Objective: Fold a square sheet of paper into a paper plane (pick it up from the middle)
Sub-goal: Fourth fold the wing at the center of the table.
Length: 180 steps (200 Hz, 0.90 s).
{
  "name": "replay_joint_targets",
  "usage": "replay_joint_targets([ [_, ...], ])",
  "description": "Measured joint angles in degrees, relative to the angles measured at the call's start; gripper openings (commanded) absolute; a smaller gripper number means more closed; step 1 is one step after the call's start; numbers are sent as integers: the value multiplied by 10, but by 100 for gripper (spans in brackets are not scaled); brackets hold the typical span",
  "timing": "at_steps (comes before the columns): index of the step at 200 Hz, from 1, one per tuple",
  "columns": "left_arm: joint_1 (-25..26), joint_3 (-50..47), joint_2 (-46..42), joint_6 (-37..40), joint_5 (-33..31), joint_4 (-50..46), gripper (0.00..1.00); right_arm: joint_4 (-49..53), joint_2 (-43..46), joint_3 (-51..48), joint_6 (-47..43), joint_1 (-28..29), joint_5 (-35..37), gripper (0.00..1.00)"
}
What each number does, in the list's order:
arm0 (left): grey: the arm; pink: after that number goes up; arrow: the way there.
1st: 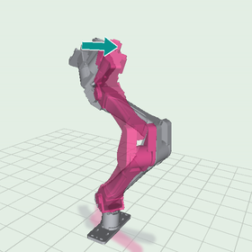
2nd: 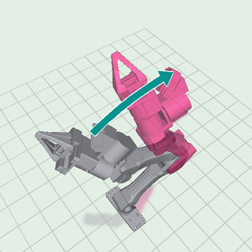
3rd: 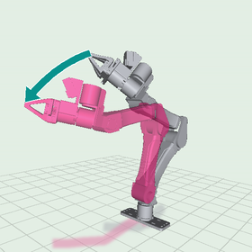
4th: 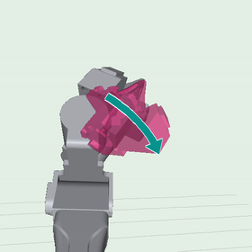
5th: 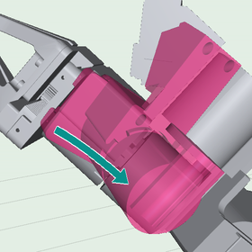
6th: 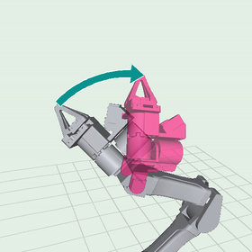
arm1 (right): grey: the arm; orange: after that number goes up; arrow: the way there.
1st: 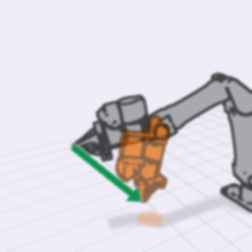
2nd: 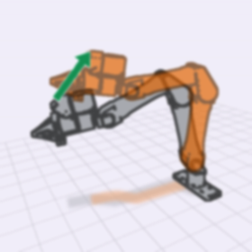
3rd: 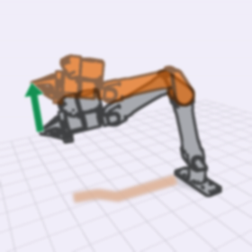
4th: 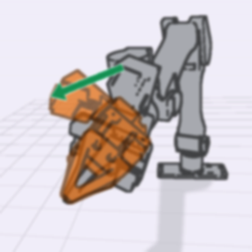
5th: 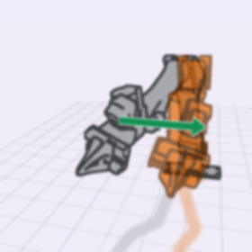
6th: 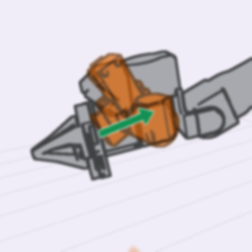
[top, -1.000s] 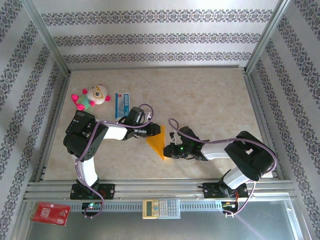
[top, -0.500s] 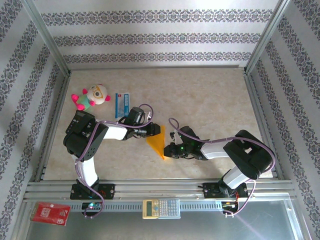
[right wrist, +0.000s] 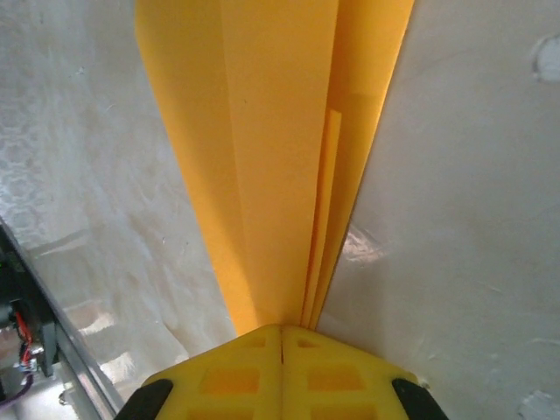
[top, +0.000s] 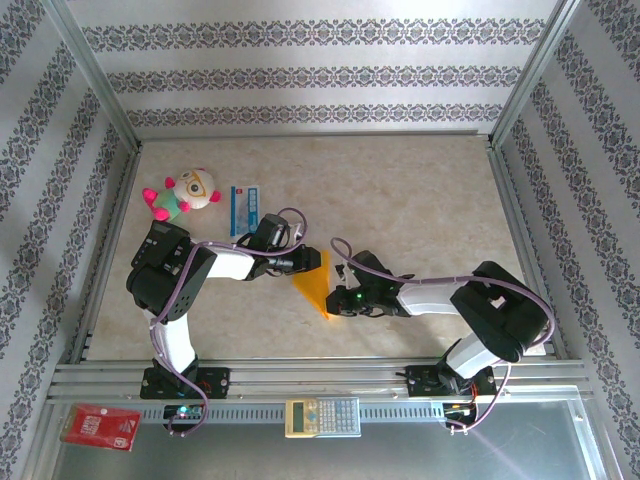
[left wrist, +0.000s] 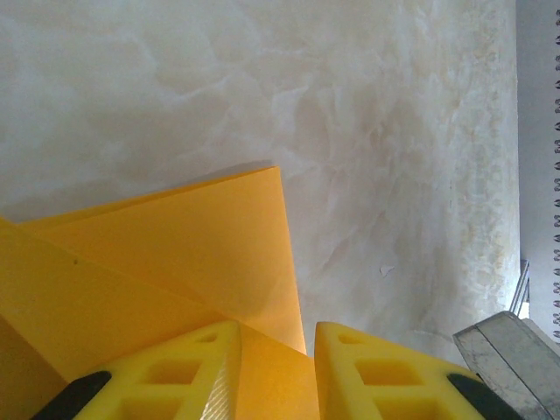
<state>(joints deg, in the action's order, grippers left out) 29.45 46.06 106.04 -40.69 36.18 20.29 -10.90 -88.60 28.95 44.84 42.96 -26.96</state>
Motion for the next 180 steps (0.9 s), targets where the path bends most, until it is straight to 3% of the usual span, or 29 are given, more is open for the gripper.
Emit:
replay_joint_targets([
  [127,0,0,0,0,0,-1,30,111,8,56,-6,74,140,3],
  [180,0,0,0,0,0,-1,30,117,23,52,-7,64,142,5],
])
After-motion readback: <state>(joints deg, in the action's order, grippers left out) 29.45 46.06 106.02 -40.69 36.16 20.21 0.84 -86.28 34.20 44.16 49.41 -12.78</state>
